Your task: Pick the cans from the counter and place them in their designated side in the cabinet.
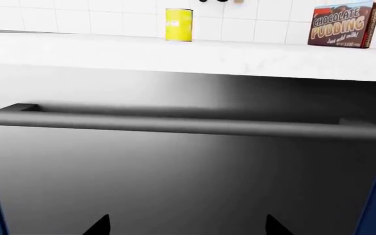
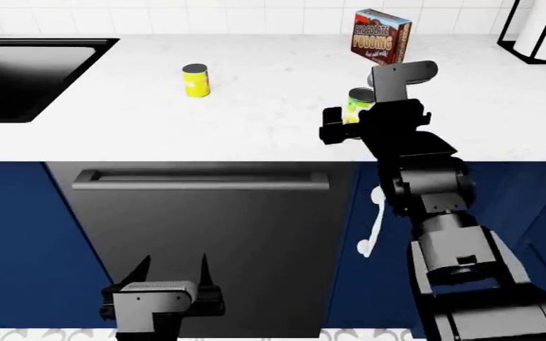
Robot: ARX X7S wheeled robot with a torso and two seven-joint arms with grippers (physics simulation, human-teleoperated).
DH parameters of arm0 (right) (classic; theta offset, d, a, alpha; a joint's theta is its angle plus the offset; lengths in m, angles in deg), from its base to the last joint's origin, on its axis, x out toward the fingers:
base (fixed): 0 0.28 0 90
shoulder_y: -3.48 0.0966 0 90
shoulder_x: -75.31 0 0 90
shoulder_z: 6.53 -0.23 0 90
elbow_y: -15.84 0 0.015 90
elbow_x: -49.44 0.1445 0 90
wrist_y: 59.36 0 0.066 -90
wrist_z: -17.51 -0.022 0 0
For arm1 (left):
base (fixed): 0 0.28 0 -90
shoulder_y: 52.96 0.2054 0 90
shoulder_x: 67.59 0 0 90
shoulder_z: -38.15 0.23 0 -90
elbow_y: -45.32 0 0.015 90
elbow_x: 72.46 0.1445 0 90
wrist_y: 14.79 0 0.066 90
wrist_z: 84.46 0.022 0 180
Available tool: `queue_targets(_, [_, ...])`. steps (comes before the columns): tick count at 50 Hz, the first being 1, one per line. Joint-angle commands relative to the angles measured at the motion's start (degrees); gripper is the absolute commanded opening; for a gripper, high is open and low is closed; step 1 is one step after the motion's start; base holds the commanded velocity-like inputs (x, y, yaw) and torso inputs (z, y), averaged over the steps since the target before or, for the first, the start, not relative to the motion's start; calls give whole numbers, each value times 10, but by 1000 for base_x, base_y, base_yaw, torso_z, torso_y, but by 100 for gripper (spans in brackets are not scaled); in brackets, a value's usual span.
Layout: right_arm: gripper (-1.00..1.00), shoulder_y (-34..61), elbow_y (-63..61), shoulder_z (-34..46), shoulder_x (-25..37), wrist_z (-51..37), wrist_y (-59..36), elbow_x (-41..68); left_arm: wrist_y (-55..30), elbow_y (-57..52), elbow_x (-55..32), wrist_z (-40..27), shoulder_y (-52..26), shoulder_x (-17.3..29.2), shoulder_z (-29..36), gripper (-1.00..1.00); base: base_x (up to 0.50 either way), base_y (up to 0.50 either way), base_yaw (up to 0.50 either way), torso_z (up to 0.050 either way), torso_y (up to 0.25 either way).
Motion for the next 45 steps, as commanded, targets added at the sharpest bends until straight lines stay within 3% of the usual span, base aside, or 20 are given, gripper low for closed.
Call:
queue_targets(1, [100, 71, 189, 11, -29, 13, 68, -13, 2, 0, -6, -3, -1, 3, 3, 100, 0, 0, 0, 0, 0])
queue_targets(7, [100, 68, 189, 7, -27, 16, 62, -18, 2, -1, -9, -6, 0, 5, 4, 100, 0, 0, 0, 0, 0])
queue_targets(8, [-100, 67, 189, 6, -27, 17, 62, -18, 2, -2, -9, -6, 1, 5, 5, 100, 0, 0, 0, 0, 0])
queue_targets(22, [-100, 72, 172, 2, -19, 29, 64, -22, 1, -6, -12, -12, 2, 10, 10, 100, 0, 0, 0, 0, 0])
queue_targets(35, [-100, 16, -193, 15, 19, 17, -160, -8, -100, -132, -90, -23, -14, 31, -8, 100, 0, 0, 0, 0, 0])
queue_targets(45, [-100, 34, -344, 24, 41, 18, -260, 0, -272, -288, -241, -44, -79, 69, -33, 100, 0, 0, 0, 0, 0])
